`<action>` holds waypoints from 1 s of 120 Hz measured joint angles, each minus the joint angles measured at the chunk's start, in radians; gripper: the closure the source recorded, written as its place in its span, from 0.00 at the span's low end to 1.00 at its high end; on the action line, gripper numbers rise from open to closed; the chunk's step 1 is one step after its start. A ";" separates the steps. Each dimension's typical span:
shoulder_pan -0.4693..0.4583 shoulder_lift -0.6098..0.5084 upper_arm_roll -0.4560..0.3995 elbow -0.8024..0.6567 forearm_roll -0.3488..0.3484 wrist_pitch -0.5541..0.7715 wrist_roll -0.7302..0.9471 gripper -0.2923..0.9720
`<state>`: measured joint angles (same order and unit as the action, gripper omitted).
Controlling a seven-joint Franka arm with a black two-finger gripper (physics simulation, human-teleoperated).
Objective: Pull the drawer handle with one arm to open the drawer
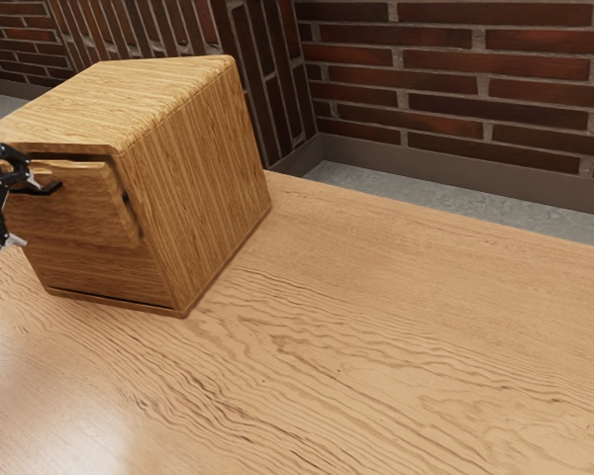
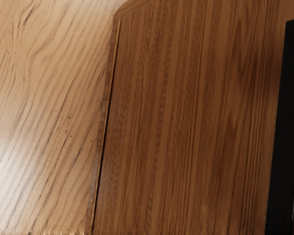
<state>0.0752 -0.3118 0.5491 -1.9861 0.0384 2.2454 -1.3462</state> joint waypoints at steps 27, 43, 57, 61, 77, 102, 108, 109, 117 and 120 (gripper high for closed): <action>0.156 -0.131 -0.111 -0.133 0.000 0.035 0.011 0.25; 0.199 -0.177 -0.142 -0.191 -0.001 0.051 0.018 0.25; 0.241 -0.233 -0.181 -0.242 -0.003 0.061 0.023 0.25; 0.245 -0.248 -0.183 -0.255 -0.003 0.063 0.024 0.25; 0.267 -0.291 -0.179 -0.298 -0.001 0.072 0.030 0.25; 0.307 -0.377 -0.186 -0.371 -0.001 0.083 0.040 0.25; 0.320 -0.397 -0.190 -0.389 -0.001 0.084 0.042 0.25; 0.321 -0.400 -0.190 -0.391 -0.001 0.084 0.043 0.25; 0.338 -0.424 -0.201 -0.413 -0.001 0.086 0.045 0.25; 0.351 -0.434 -0.211 -0.422 -0.002 0.086 0.046 0.25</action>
<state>0.4262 -0.7458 0.3378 -2.4078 0.0368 2.3315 -1.3000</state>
